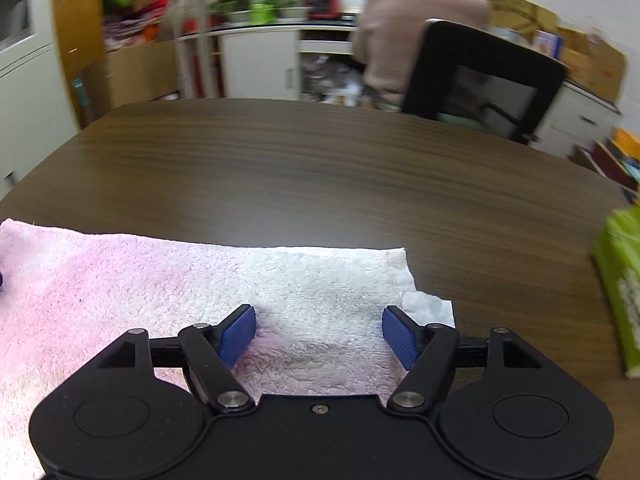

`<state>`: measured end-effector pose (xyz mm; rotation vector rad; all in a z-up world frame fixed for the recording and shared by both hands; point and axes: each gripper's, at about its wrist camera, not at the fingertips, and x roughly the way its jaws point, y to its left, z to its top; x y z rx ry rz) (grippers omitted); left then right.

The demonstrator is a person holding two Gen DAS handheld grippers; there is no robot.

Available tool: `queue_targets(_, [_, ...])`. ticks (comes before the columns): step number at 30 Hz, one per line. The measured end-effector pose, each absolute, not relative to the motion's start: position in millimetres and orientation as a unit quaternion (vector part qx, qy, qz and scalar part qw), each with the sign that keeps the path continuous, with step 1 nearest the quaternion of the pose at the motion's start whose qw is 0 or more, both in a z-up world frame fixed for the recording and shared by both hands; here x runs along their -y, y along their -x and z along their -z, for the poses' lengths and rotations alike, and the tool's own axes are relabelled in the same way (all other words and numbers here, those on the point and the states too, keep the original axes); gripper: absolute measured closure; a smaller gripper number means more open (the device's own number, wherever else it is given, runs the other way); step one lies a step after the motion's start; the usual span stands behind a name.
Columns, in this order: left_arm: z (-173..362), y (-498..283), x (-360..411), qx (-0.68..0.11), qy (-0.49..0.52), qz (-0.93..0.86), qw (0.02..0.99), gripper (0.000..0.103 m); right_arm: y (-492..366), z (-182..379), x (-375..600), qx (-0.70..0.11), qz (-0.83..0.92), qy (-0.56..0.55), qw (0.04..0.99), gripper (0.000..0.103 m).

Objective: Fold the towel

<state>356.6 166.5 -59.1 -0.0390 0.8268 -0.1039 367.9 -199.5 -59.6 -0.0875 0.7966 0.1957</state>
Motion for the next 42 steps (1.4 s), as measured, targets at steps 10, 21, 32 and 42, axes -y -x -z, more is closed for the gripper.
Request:
queue_targets(10, [55.5,-349.4,-160.2,-0.372,-0.002,0.081,0.925,0.001,-377.1,63.4,229.9,-0.384,-0.034,0.037,0.922,0.036])
queue_targets(21, [40.2,-319.5,-163.1,-0.388,-0.033,0.103,0.916,0.0,-285.6,52.9,218.1,-0.378,-0.153,-0.024,0.913,0.031])
queue_targets(32, [40.9,-275.9,-159.0,-0.366,-0.088,0.087,0.922,0.028,-265.6,55.7,202.6,-0.373,-0.127,-0.002,0.919,0.031])
queue_targets(42, [55.0,-259.2,-171.9,-0.376,-0.057,0.085,0.921,0.045,-259.1,60.8,203.5,-0.361,-0.134,0.006,0.923,0.028])
